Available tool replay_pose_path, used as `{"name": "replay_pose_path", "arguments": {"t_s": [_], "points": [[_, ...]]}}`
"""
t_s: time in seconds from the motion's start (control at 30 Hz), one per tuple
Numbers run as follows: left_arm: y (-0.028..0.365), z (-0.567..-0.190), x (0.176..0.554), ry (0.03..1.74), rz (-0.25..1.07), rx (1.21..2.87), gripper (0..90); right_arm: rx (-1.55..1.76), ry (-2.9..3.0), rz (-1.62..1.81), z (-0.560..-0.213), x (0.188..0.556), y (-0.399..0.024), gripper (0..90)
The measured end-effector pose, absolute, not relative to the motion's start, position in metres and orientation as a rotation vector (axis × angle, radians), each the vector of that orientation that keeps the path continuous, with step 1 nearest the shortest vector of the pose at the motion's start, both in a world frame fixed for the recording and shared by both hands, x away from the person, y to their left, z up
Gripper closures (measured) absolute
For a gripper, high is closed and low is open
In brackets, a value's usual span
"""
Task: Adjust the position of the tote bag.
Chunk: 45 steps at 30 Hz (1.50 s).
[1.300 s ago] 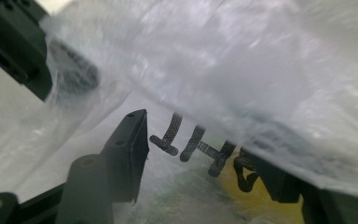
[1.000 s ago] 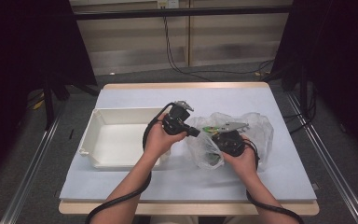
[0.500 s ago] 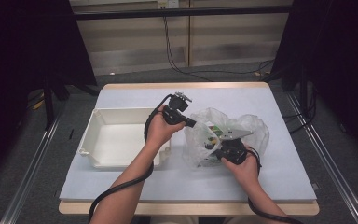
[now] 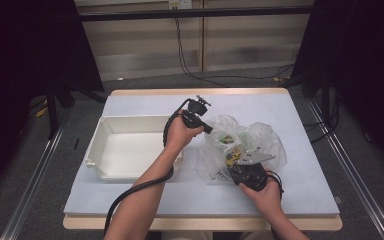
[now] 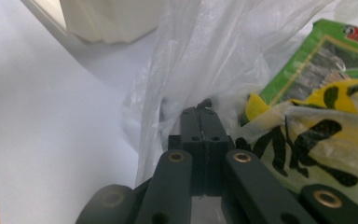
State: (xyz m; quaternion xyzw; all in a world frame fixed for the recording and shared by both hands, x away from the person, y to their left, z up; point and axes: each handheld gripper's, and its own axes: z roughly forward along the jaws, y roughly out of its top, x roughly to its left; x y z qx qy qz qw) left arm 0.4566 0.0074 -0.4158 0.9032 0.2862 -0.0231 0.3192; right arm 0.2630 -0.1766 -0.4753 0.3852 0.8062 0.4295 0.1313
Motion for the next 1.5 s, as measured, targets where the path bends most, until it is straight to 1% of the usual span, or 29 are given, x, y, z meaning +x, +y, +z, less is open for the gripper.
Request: {"name": "replay_pose_path", "arguments": {"t_s": [0.2,0.33,0.37,0.4,0.47,0.5,0.67,0.77,0.83,0.97,1.23,1.3,1.37,1.43,1.5], "points": [[-0.001,-0.424,0.458,0.769,-0.052,2.38,90.0,1.136,2.362,1.209,-0.486,0.261,-0.181,90.0],[0.005,-0.422,0.456,0.758,-0.082,2.355,89.4,1.172,2.341,1.234,-0.486,0.262,-0.186,90.0],[0.008,-0.42,0.456,0.756,-0.099,2.347,86.0,1.176,2.334,1.241,-0.485,0.262,-0.187,90.0],[0.01,-0.418,0.455,0.752,-0.1,2.346,80.0,1.181,2.329,1.24,-0.484,0.262,-0.188,89.9],[0.015,-0.414,0.452,0.735,-0.113,2.327,75.2,1.188,2.311,1.246,-0.482,0.264,-0.19,89.9],[0.017,-0.412,0.451,0.732,-0.119,2.325,69.5,1.199,2.298,1.25,-0.48,0.264,-0.191,89.9],[0.022,-0.409,0.445,0.706,-0.132,2.315,54.4,1.192,2.296,1.241,-0.481,0.265,-0.192,89.7],[0.023,-0.407,0.444,0.706,-0.111,2.316,44.7,1.197,2.296,1.242,-0.481,0.265,-0.191,89.7],[0.024,-0.404,0.443,0.719,-0.118,2.322,40.4,1.202,2.3,1.238,-0.481,0.265,-0.191,89.7],[0.024,-0.397,0.444,0.714,-0.08,2.297,36.4,1.191,2.31,1.235,-0.483,0.265,-0.19,89.7],[0.017,-0.386,0.45,0.697,-0.055,2.295,29.1,1.178,2.334,1.222,-0.483,0.264,-0.186,89.5],[0.014,-0.386,0.452,0.718,-0.041,2.28,29.6,1.172,2.344,1.214,-0.484,0.264,-0.185,89.6],[0.012,-0.386,0.454,0.716,-0.032,2.289,33.8,1.165,2.35,1.209,-0.484,0.264,-0.184,89.7],[0.008,-0.389,0.461,0.75,-0.008,2.296,42.0,1.157,2.369,1.198,-0.487,0.263,-0.18,89.8],[0.006,-0.393,0.466,0.761,-0.036,2.305,54.0,1.152,2.382,1.194,-0.487,0.262,-0.178,89.8]]}}
